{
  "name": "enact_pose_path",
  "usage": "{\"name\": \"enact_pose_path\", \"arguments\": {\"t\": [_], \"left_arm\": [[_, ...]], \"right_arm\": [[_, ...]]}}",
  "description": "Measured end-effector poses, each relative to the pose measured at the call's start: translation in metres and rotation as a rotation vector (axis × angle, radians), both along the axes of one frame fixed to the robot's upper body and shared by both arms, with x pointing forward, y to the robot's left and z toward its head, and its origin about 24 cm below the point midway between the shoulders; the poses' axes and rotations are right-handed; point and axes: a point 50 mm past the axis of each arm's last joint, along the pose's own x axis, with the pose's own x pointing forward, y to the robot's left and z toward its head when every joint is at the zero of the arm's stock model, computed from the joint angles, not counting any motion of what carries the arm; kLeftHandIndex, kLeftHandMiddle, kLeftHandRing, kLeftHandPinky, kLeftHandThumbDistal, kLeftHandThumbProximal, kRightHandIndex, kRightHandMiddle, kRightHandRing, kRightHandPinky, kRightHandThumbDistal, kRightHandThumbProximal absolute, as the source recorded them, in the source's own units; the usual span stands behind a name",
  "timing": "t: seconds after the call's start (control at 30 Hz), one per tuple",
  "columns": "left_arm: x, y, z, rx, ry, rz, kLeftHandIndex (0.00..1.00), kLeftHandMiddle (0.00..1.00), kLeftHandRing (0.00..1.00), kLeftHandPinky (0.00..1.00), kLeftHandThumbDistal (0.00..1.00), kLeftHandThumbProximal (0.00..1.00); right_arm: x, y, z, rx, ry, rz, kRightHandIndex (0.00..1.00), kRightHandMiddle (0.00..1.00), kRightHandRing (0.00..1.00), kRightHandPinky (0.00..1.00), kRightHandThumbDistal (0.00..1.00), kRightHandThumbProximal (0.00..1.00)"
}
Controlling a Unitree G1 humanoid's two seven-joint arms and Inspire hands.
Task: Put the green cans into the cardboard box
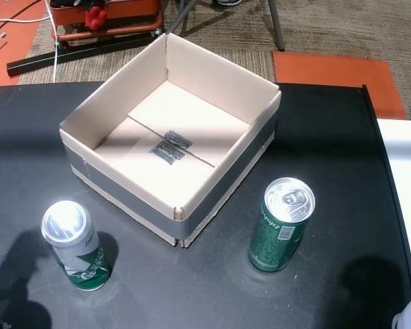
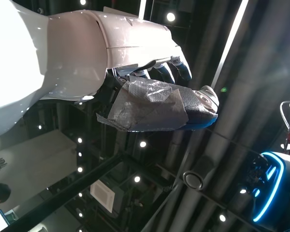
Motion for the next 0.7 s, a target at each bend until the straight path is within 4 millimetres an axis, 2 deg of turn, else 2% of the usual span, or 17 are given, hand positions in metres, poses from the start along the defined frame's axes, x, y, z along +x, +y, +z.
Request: {"name": "enact_pose_path", "arguments": {"t": [0.03,0.1,0.3,0.4,0.47,0.53,0.6,0.63,0.7], "left_arm": [[0.0000,0.0000,0.0000,0.000,0.000,0.000,0.72,0.77,0.87,0.89,0.30,0.82],[0.0000,0.0000,-0.0001,0.000,0.001,0.001,0.72,0.77,0.87,0.89,0.30,0.82],[-0.0001,-0.0001,-0.0012,-0.001,0.007,0.010,0.71,0.77,0.87,0.89,0.30,0.83],[-0.0001,0.0000,-0.0014,-0.002,0.008,0.011,0.71,0.77,0.87,0.89,0.31,0.84],[-0.0001,-0.0001,-0.0014,-0.002,0.008,0.011,0.72,0.77,0.88,0.90,0.30,0.85],[0.0000,-0.0002,-0.0015,-0.002,0.008,0.010,0.72,0.77,0.87,0.90,0.31,0.85],[0.0002,-0.0002,-0.0021,-0.003,0.012,0.009,0.72,0.77,0.87,0.90,0.30,0.85],[0.0003,-0.0003,-0.0025,-0.004,0.014,0.009,0.72,0.77,0.87,0.90,0.30,0.85],[0.0002,-0.0003,-0.0029,-0.004,0.016,0.013,0.71,0.76,0.87,0.89,0.29,0.83]], "right_arm": [[0.0004,-0.0019,0.0016,-0.032,0.002,0.019,0.31,0.37,0.49,0.61,0.56,0.60],[0.0007,-0.0016,0.0013,-0.029,0.004,0.023,0.29,0.35,0.47,0.60,0.57,0.62],[-0.0002,-0.0028,-0.0007,-0.002,0.006,-0.005,0.29,0.36,0.47,0.61,0.49,0.69],[-0.0002,-0.0018,-0.0004,-0.016,0.007,-0.003,0.30,0.37,0.48,0.64,0.50,0.69],[-0.0001,-0.0019,-0.0002,-0.029,0.009,-0.005,0.31,0.38,0.49,0.63,0.55,0.67],[-0.0001,-0.0038,-0.0010,-0.034,0.016,-0.016,0.35,0.41,0.51,0.64,0.60,0.68],[0.0003,-0.0062,-0.0021,-0.047,0.029,-0.024,0.47,0.51,0.57,0.69,0.55,0.64],[0.0010,-0.0073,-0.0028,-0.065,0.041,-0.023,0.52,0.55,0.59,0.71,0.58,0.63],[0.0032,-0.0101,-0.0049,-0.121,0.077,-0.017,0.57,0.57,0.61,0.72,0.74,0.53]]}}
